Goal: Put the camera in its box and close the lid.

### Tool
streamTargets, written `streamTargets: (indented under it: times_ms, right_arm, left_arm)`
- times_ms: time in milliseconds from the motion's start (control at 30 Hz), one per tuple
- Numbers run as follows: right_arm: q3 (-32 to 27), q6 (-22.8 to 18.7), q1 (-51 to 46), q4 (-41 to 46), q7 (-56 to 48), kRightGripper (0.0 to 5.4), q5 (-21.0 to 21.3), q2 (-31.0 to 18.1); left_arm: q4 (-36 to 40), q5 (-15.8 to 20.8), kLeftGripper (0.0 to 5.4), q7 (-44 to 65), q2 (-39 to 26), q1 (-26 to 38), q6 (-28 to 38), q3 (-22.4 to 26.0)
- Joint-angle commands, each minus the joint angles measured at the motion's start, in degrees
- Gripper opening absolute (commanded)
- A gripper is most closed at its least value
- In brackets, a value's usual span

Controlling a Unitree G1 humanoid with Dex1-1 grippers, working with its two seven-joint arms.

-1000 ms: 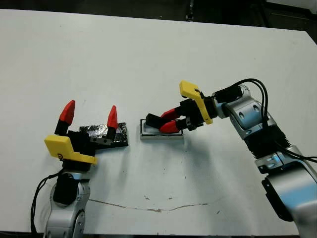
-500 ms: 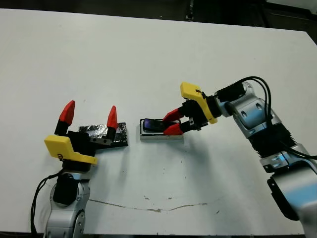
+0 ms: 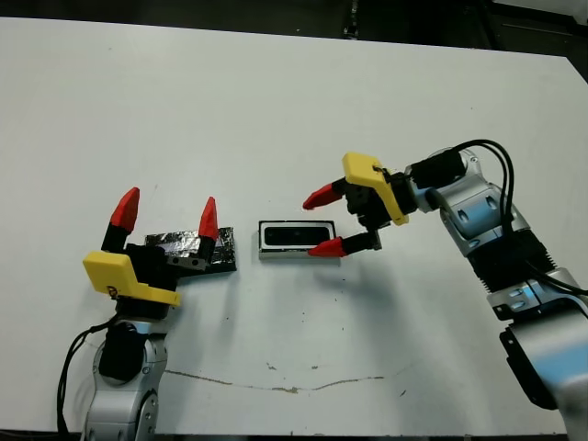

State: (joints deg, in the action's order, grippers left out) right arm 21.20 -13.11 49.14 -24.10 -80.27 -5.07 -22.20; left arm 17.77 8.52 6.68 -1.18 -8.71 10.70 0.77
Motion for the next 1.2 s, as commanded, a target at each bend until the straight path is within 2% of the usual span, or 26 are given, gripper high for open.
streamTargets:
  times_ms: [33, 233, 367, 433, 567, 700, 867, 967, 1033, 1200]
  right_arm:
    - [-2.85, -2.44, -1.07, 3.02, 0.09, 5.39, -1.9, -2.58]
    - [-13.09, -8.34, -8.11, 13.67, 5.54, 5.39, -9.15, -6.0]
    - [-22.82, -15.23, -19.1, 27.6, 17.12, 5.39, -14.56, -6.05]
    - [-27.25, -16.25, -26.52, 35.09, 24.39, 5.39, -15.67, -4.48]
    - [-33.64, -15.84, -39.3, 44.62, 36.29, 4.94, -18.88, 0.96]
    - [-36.13, -12.11, -49.84, 49.96, 45.11, 4.34, -19.46, 6.52]
    - [-36.26, -1.1, -58.93, 49.51, 48.13, 3.54, -19.84, 12.9]
    - [-34.82, 2.72, -61.38, 48.62, 49.92, 3.06, -19.1, 15.17]
    - [-33.48, 4.07, -62.22, 47.86, 51.45, 2.81, -18.17, 16.05]
    - [-31.29, 4.41, -62.33, 47.98, 54.98, 1.95, -16.73, 16.27]
  left_arm:
    - [-0.26, -0.47, 5.4, -0.2, 0.13, -0.7, 0.11, -0.17]
    - [-0.62, -0.05, 5.4, 0.23, -0.09, -0.58, 0.47, 0.1]
    - [-0.59, 0.01, 5.4, 1.01, -1.29, -0.04, 0.22, 0.67]
    - [0.06, 0.56, 5.4, 1.82, -2.54, 0.37, -0.63, 1.35]
    - [2.06, 1.64, 5.4, 5.99, -8.31, 2.02, -3.48, 3.48]
    - [5.3, 5.03, 5.4, 13.84, -18.16, 4.49, -11.24, 5.89]
    - [4.22, 7.81, 5.4, 27.04, -32.16, 10.79, -16.67, 7.71]
    - [3.61, 8.08, 5.4, 32.22, -37.61, 13.8, -18.91, 7.63]
    - [2.72, 7.87, 5.4, 35.76, -41.16, 16.07, -20.05, 7.14]
    - [-3.25, 11.31, 5.4, 48.07, -47.27, 23.24, -22.72, 4.85]
